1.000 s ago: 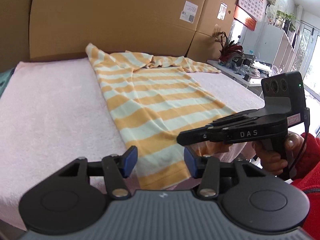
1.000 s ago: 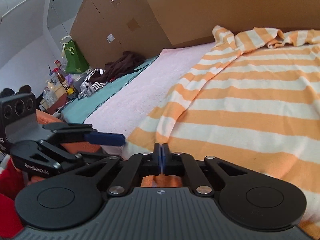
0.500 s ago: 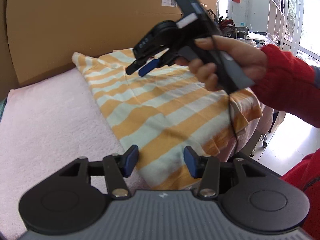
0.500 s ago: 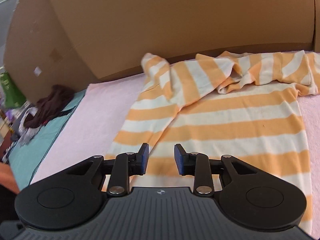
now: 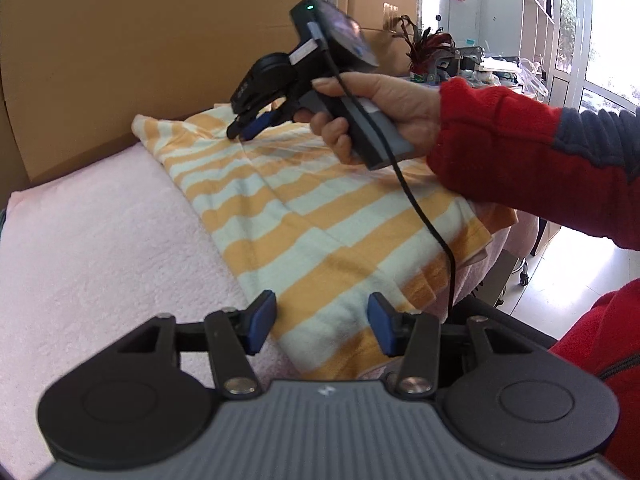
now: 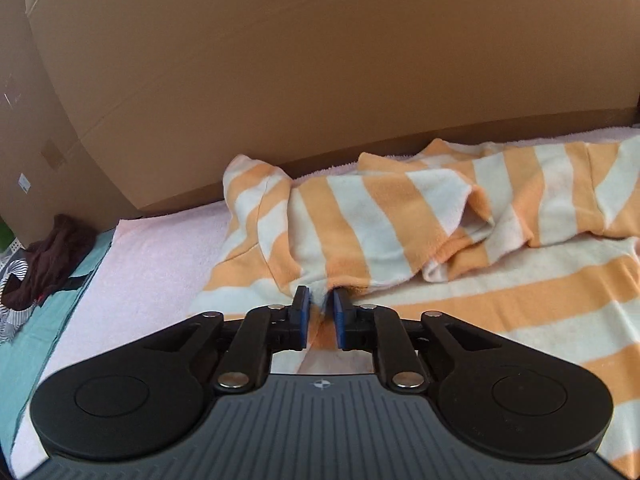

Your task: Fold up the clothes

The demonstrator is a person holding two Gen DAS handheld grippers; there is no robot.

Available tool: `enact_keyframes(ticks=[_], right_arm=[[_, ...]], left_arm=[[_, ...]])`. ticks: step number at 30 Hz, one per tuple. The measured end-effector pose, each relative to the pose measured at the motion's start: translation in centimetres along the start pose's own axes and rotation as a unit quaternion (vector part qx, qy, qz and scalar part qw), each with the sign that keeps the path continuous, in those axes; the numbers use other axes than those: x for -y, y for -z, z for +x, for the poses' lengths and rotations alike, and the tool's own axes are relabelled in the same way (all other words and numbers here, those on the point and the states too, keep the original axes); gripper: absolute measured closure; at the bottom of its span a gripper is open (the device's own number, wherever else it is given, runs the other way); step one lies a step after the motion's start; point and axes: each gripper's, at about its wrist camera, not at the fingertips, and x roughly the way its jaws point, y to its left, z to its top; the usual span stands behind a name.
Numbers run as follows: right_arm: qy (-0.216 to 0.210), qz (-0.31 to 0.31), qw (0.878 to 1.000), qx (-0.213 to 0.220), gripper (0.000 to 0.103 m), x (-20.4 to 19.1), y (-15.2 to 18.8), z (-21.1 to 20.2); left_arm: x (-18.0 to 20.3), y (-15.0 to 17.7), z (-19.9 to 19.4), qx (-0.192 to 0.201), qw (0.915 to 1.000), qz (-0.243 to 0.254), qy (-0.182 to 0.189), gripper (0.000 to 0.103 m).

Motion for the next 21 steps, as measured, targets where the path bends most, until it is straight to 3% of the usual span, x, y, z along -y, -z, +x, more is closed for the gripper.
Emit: enact_keyframes(ticks=[2, 5, 7, 8, 10, 11, 12, 14, 16, 17, 19, 21], right_arm=[[0.024, 0.034, 0.999, 0.015, 0.071, 0.9, 0.4, -2.7], [-0.080, 0.051, 0.995, 0.020, 0.072, 1.7, 1.7, -6.1], [-0.173, 0.058, 0.983, -0.023, 0.072, 1.1, 2.8, -6.2], [-0.201, 0.064, 0.976, -0.051, 0.072, 1.0, 3.3, -5.3], [-0.194, 0.075, 0.973, -0.098, 0.072, 0.6, 4.0, -3.0], [-0.189, 0.080, 0.971, -0.121, 0.090, 0.5, 4.4, -1.9], [-0.170, 0.074, 0.977, -0.103, 0.103, 0.9, 4.4, -1.8], [-0.130, 0.069, 0.987, -0.060, 0.103, 1.8, 4.2, -2.3], [-0.127, 0.077, 0.987, -0.053, 0.098, 2.1, 3.9, -2.8], [-0.151, 0.072, 0.984, -0.054, 0.090, 1.6, 3.9, -3.0], [-0.196, 0.054, 0.977, -0.057, 0.089, 0.6, 4.1, -3.3], [-0.176, 0.032, 0.982, -0.059, 0.074, -0.4, 4.6, -2.6]], left_arm=[[-0.3, -0.6, -0.2, 0.013, 0.9998, -0.007, 0.011, 0.056], [-0.6, -2.0, -0.1, 0.042, 0.9980, -0.018, 0.043, 0.057], [0.0, -2.6, 1.6, 0.031, 0.9976, -0.010, 0.062, 0.057], [0.3, -2.6, 2.6, 0.020, 0.9977, -0.006, 0.065, 0.057], [0.6, -2.1, 3.9, 0.008, 0.9981, -0.008, 0.060, 0.058], [0.8, -1.9, 3.6, 0.010, 0.9981, -0.011, 0.060, 0.058], [1.0, -1.7, 3.3, 0.011, 0.9981, -0.013, 0.060, 0.057], [1.7, -1.5, 2.6, 0.010, 0.9980, -0.010, 0.061, 0.057], [1.8, -1.5, 2.4, 0.009, 0.9981, -0.009, 0.061, 0.057], [1.5, -1.6, 2.6, 0.009, 0.9981, -0.011, 0.060, 0.057], [1.0, -1.9, 3.0, 0.008, 0.9982, -0.016, 0.057, 0.057], [0.5, -2.1, 3.4, 0.007, 0.9983, -0.020, 0.055, 0.057]])
